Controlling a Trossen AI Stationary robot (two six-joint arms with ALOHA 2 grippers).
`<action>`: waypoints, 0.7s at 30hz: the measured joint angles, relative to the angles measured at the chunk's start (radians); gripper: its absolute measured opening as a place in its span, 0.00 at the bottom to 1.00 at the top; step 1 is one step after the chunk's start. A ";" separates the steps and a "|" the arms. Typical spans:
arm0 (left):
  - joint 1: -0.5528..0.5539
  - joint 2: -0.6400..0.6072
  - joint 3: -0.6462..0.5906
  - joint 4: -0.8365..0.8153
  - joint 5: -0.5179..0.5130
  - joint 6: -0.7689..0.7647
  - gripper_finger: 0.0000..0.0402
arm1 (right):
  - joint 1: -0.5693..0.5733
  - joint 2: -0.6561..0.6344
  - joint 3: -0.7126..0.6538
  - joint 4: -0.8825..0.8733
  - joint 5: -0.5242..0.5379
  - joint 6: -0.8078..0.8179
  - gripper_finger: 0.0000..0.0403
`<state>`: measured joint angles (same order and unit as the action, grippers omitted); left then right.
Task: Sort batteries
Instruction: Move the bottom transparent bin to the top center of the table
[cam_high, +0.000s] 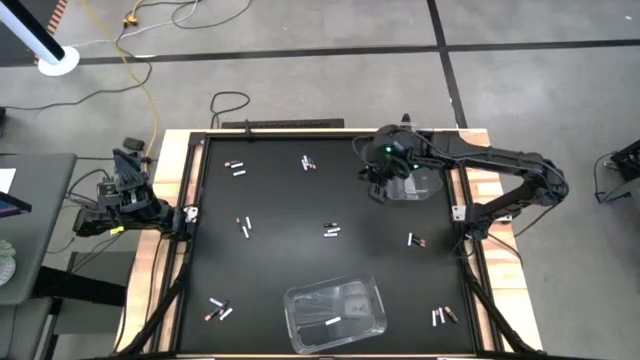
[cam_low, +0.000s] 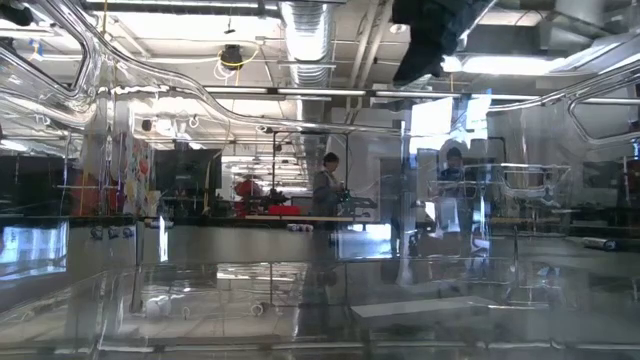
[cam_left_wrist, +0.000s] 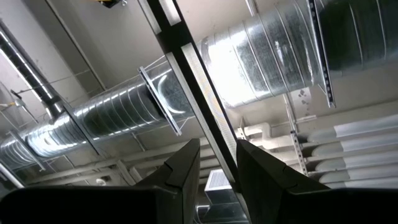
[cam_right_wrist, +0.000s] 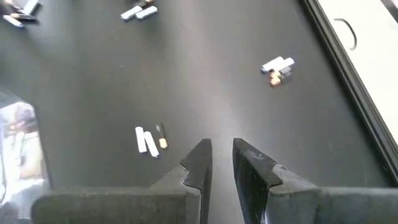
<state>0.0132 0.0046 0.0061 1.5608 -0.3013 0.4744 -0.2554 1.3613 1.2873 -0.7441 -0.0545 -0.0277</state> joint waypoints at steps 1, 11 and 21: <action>0.000 0.000 0.000 0.000 0.000 0.000 0.25 | 0.007 0.000 0.000 0.000 0.000 0.000 0.21; 0.000 0.000 0.000 0.000 0.000 0.000 0.25 | 0.066 0.024 0.001 -0.003 0.000 -0.008 0.21; 0.000 0.000 0.000 -0.001 0.000 0.000 0.25 | 0.198 0.194 0.100 -0.061 0.000 -0.120 0.44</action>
<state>0.0128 0.0047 0.0059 1.5600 -0.3012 0.4740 -0.0577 1.5556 1.3871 -0.8052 -0.0547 -0.1473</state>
